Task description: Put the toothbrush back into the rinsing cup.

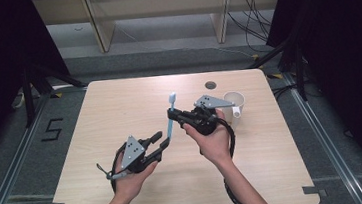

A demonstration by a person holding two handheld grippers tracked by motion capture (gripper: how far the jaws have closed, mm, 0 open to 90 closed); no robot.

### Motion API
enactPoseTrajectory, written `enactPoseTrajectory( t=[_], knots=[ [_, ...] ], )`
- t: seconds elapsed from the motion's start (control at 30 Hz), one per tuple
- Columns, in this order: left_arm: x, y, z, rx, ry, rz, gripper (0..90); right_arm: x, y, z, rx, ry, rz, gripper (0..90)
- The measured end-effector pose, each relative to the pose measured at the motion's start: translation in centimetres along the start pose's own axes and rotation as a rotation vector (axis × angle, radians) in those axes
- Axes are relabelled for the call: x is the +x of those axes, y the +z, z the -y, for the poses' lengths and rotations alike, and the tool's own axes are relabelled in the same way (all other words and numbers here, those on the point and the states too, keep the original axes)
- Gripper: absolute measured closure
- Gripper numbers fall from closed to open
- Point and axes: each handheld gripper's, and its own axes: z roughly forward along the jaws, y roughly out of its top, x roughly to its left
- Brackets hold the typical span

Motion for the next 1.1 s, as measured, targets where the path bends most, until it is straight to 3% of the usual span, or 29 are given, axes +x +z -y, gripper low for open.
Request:
enactPoseTrajectory(
  t=[0.07,0.1,0.23,0.33,0.37,0.47,0.7,1.1],
  knots=[
    [0.1,-0.2,-0.1,0.003,0.012,-0.001,61.8,0.1,0.0,0.0,0.0,-0.002,-0.001,85.7],
    [0.1,-0.5,-0.1,0.007,0.017,-0.003,61.2,0.1,-0.1,0.0,0.008,-0.03,0.025,85.8],
    [0.5,-1.2,-0.2,0.014,0.03,-0.012,60.4,0.2,-0.2,0.0,-0.005,-0.078,0.04,85.8],
    [0.7,-1.6,-0.2,0.019,0.04,-0.019,59.7,0.4,-0.3,0.0,-0.001,-0.081,0.052,85.8],
    [1.0,-1.9,-0.2,0.03,0.045,-0.028,59.1,0.2,-0.2,0.0,-0.007,-0.121,0.062,85.8],
    [1.3,-2.2,-0.1,0.046,0.046,-0.031,56.5,0.4,-0.4,0.0,0.007,-0.107,0.069,85.8],
    [2.8,-3.6,0.7,0.112,0.012,-0.073,43.2,-0.1,-1.0,0.0,-0.001,-0.14,0.107,85.8],
    [5.0,-5.6,1.2,0.103,-0.061,-0.159,37.4,-1.0,-2.8,-0.1,-0.024,-0.144,0.154,85.8]
  ],
)
